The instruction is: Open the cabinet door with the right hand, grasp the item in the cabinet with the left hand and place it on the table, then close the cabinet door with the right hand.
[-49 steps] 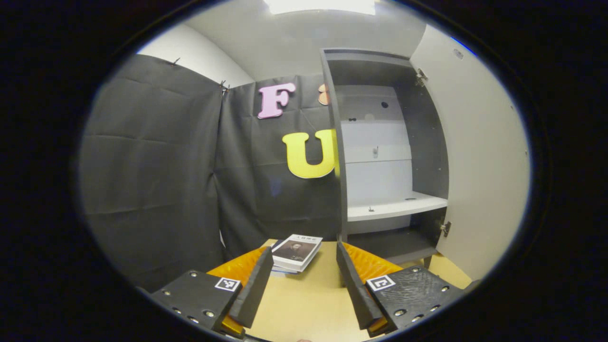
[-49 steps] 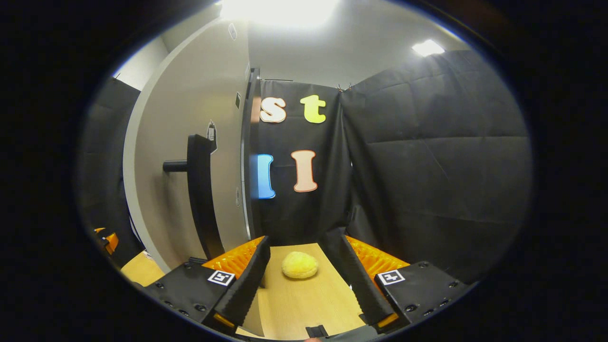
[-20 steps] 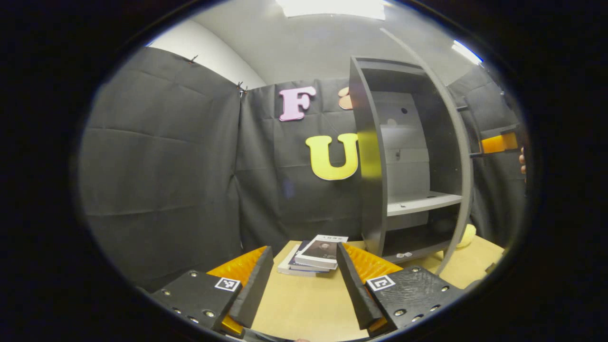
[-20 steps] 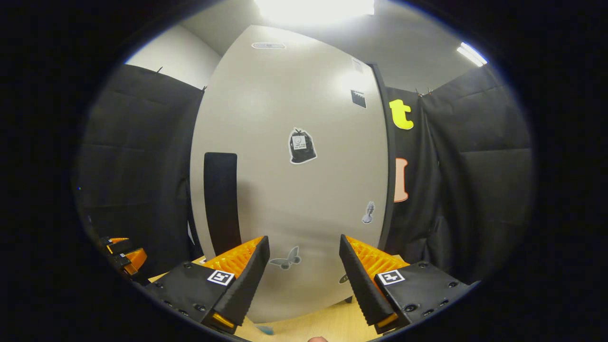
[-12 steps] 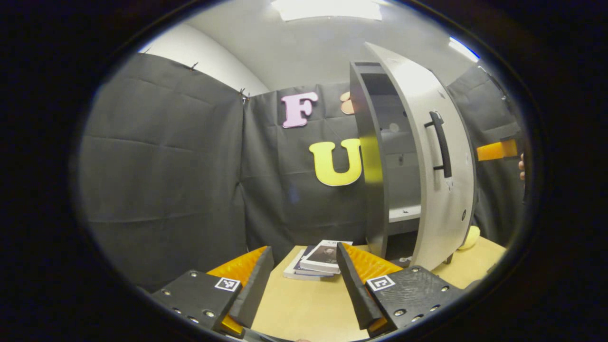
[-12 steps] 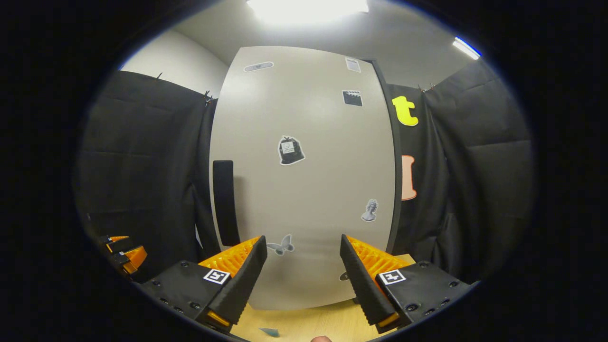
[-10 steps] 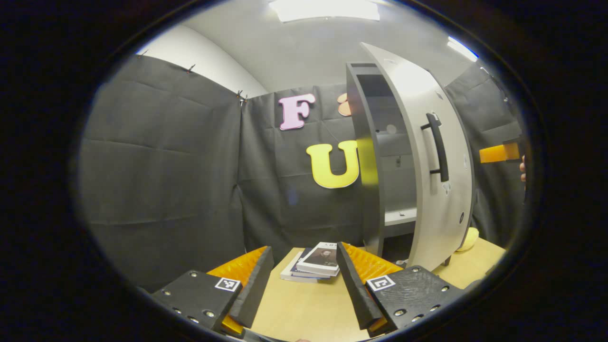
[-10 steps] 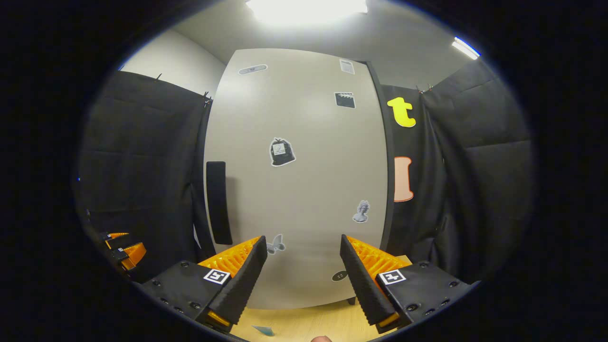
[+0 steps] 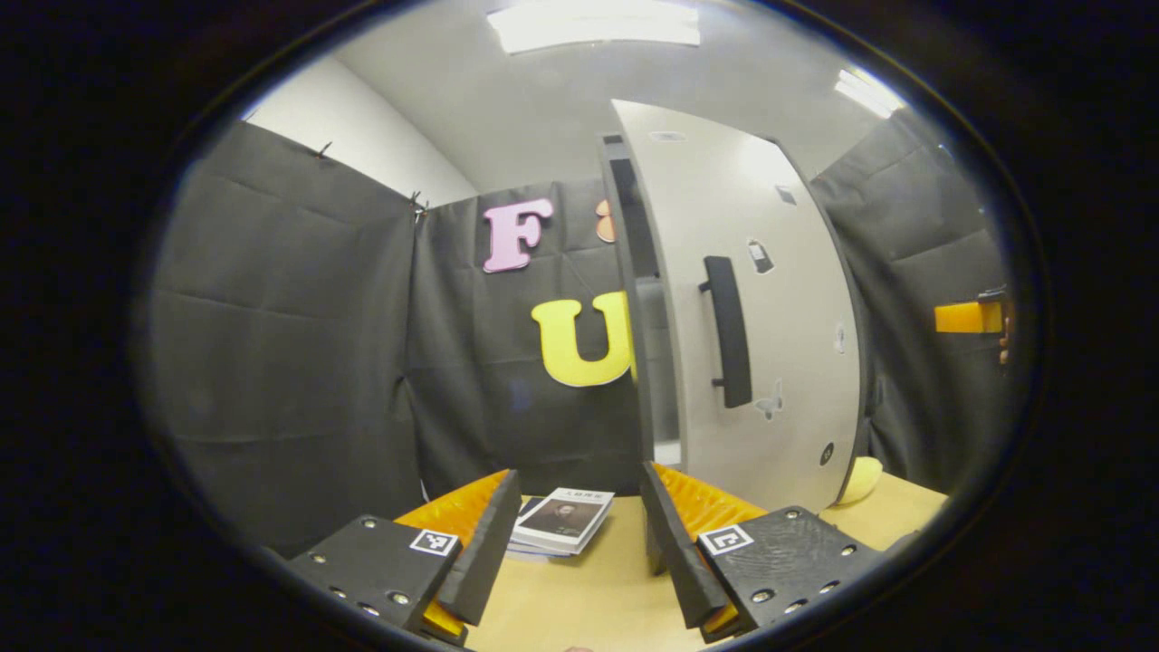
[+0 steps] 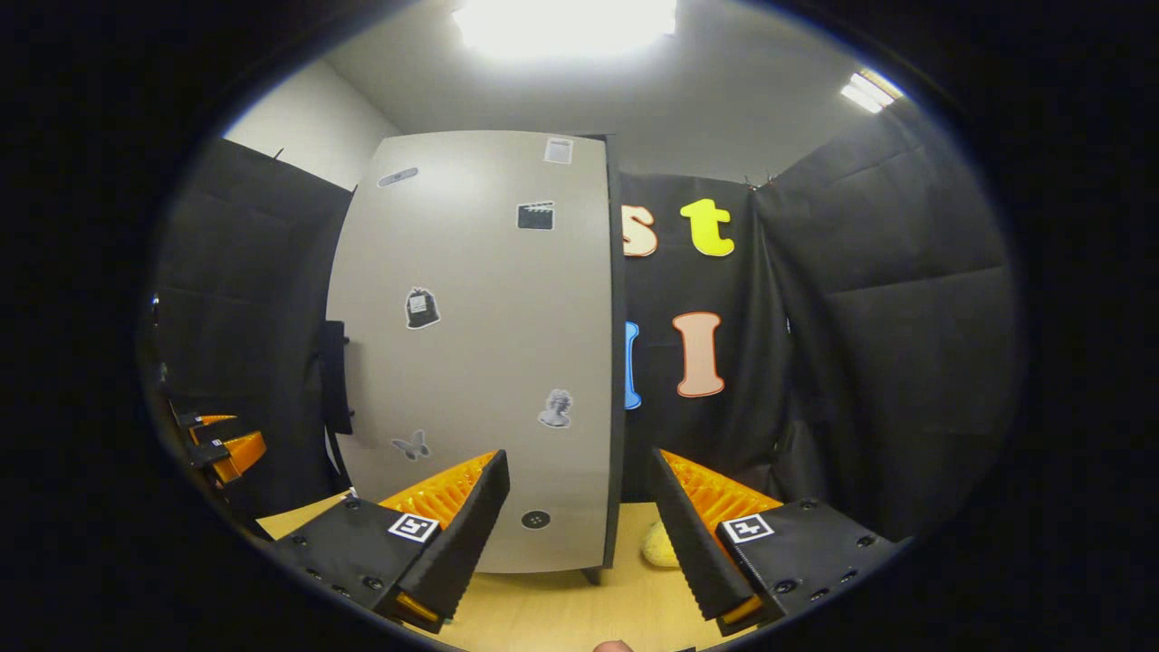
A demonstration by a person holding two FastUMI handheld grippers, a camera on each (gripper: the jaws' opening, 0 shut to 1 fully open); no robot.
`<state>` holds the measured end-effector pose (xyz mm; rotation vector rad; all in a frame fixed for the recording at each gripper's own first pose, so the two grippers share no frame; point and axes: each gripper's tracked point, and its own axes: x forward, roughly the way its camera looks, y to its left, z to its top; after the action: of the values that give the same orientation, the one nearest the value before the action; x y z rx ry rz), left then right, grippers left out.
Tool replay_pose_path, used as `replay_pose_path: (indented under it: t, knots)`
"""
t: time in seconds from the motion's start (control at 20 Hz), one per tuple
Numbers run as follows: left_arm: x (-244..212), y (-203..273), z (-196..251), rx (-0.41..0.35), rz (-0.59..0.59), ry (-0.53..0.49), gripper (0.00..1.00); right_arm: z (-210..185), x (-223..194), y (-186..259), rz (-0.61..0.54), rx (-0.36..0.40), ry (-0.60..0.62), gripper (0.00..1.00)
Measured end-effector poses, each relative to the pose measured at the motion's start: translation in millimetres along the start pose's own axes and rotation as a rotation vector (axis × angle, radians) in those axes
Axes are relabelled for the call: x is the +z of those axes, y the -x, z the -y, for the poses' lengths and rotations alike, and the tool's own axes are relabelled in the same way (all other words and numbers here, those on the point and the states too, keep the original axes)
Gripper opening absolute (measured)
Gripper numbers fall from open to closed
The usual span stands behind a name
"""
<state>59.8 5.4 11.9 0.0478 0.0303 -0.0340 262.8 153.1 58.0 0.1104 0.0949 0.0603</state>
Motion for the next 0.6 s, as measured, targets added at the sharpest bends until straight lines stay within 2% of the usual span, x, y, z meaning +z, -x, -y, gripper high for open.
replay_pose_path:
  t: [0.3,0.6]
  knots:
    - [15.8,-8.1,50.5,-0.038,0.024,0.007,0.81,56.8,-15.9,11.8,-0.004,-0.084,0.002,0.96]
    - [19.0,-4.1,59.7,-0.046,0.028,-0.004,0.81,67.1,-35.3,21.8,-0.024,-0.103,-0.04,0.97]
